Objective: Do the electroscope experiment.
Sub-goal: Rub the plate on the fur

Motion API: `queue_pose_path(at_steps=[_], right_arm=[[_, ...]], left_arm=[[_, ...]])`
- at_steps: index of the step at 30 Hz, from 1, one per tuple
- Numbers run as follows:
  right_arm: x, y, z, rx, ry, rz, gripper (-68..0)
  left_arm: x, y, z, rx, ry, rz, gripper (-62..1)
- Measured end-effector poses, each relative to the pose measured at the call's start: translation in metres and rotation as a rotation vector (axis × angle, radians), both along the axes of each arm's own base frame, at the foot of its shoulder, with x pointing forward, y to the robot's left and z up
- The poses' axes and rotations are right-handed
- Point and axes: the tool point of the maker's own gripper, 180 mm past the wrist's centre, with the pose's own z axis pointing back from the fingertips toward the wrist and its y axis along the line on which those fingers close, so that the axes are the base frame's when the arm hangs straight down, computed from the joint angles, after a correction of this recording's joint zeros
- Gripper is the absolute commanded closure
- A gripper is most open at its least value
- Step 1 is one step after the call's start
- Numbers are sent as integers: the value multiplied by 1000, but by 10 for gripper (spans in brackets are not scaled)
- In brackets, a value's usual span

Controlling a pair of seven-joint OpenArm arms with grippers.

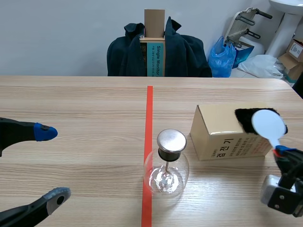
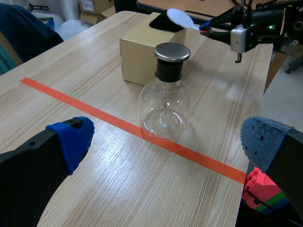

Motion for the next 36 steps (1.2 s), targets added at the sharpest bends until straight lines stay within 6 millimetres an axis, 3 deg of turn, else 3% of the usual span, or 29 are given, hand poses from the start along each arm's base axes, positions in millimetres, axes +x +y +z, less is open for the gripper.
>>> queue_pose_path(at_steps=[2,4,6,9,11,15,16,20,21,23,25,30,34,36], right_arm=[[2,1,-2,-2,2,-26,-8],[7,-22,-5,-25,0,-193,-8],[7,-31,-5,-33,1,-231,-8],[2,-2,0,6,-8,-46,-8],[2,6,1,14,-8,-18,-8],[10,-30,0,-33,-12,-226,-8],[9,-29,1,-32,-14,-208,-8],[3,7,2,13,-11,-17,-8],[5,4,1,9,-11,-55,-8],[9,-21,-2,-16,-10,-226,-8],[7,-32,-2,-29,-5,-262,-8],[-1,4,-4,17,11,-67,-8],[4,-26,-7,-16,12,-266,-8],[2,-16,-4,-1,6,-188,-8]], left_arm=[[0,0,0,1,1,0,-623],[0,0,-1,1,1,1,-623],[0,0,-1,2,2,1,-623],[0,0,-1,2,2,1,-623],[0,0,-1,3,2,1,-623],[0,0,-1,4,3,1,-623],[0,0,-1,3,2,1,-623],[0,0,-1,4,2,1,-623],[0,0,-1,4,2,1,-623],[0,0,-1,4,2,1,-623],[0,0,-1,4,2,1,-623],[0,0,-1,4,2,1,-623],[0,0,-1,4,2,1,-623],[0,0,-1,3,1,1,-623]])
